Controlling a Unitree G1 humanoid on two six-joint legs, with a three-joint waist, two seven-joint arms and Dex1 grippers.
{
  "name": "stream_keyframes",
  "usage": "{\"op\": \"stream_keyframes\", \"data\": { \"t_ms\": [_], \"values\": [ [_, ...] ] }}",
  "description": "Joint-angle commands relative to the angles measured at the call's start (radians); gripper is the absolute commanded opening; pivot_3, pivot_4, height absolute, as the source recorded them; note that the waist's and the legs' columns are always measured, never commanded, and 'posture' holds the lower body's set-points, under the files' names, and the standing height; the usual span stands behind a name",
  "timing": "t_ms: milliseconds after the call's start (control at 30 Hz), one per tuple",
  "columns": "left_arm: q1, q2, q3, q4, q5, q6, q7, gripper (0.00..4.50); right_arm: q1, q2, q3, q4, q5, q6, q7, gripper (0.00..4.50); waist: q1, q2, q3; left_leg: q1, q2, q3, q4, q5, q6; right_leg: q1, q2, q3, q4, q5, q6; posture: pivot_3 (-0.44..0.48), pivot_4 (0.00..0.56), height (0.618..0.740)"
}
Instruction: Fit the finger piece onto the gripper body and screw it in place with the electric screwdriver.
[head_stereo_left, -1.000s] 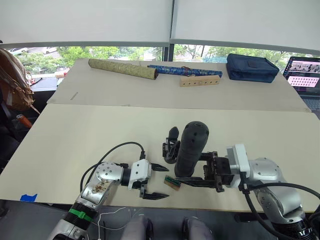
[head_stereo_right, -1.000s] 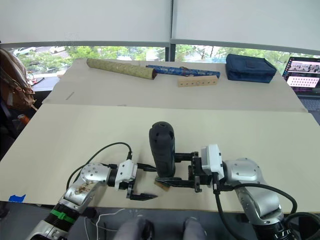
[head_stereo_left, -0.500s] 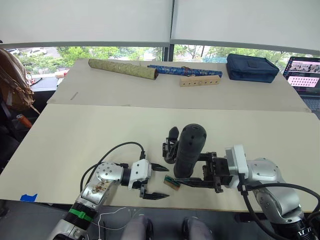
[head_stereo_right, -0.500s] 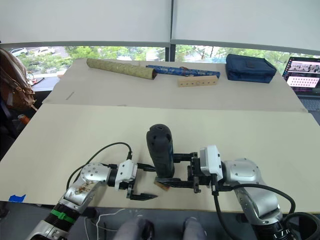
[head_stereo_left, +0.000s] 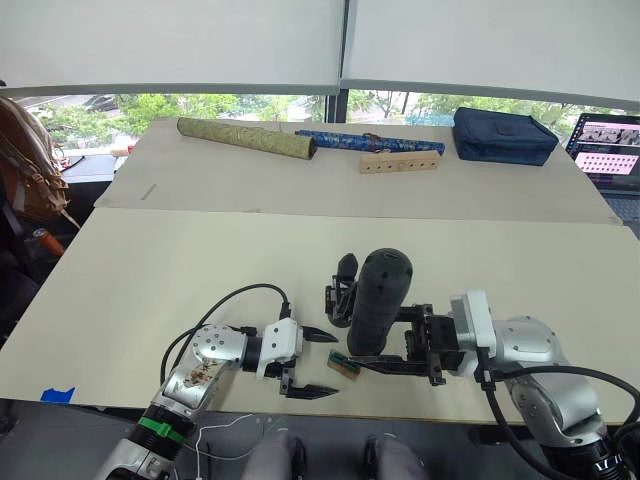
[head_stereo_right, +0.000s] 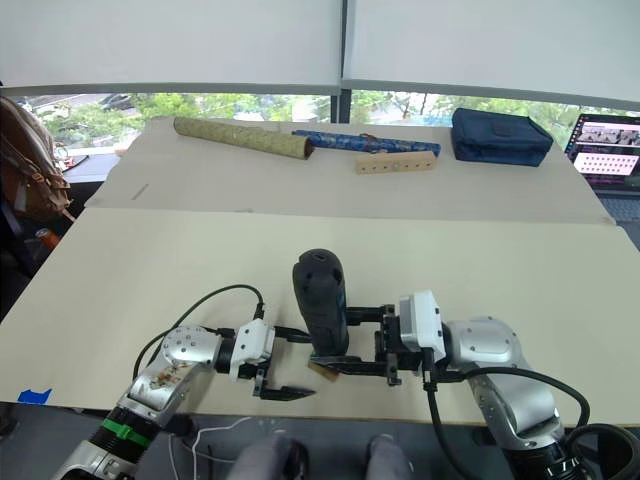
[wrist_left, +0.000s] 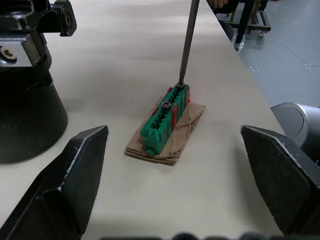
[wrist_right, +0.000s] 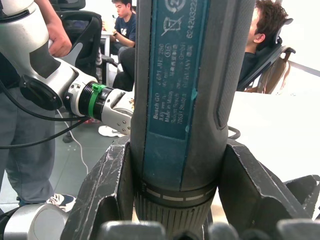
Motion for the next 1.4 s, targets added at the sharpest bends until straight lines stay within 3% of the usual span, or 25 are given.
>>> {"op": "stream_keyframes", "data": {
  "t_ms": [33, 800, 1400],
  "values": [
    [0.017, -0.010, -0.034, 0.035, 0.019, 0.008, 0.007, 4.50, -0.010, 0.002, -0.004, -0.006, 0.007, -0.024, -0.001, 1.94, 0.000, 0.000, 0.000, 0.000, 0.000, 0.000, 0.000, 0.000, 0.000, 0.000, 0.000, 0.000, 0.000, 0.000, 0.000, 0.000, 0.150, 0.740],
    [0.013, -0.013, -0.024, 0.047, 0.011, -0.005, 0.009, 4.50, -0.030, 0.003, -0.026, -0.018, 0.036, -0.020, -0.002, 1.94, 0.000, 0.000, 0.000, 0.000, 0.000, 0.000, 0.000, 0.000, 0.001, 0.000, -0.001, 0.000, 0.000, 0.000, 0.000, 0.000, 0.150, 0.740],
    [0.039, 0.008, 0.073, -0.018, -0.129, -0.012, -0.027, 4.50, -0.064, -0.032, -0.060, -0.067, 0.123, 0.026, -0.027, 1.94, -0.010, 0.000, 0.000, -0.002, 0.000, 0.000, -0.001, 0.000, 0.000, -0.003, -0.001, 0.000, 0.000, 0.000, 0.000, 0.000, 0.150, 0.740]
  ]
}}
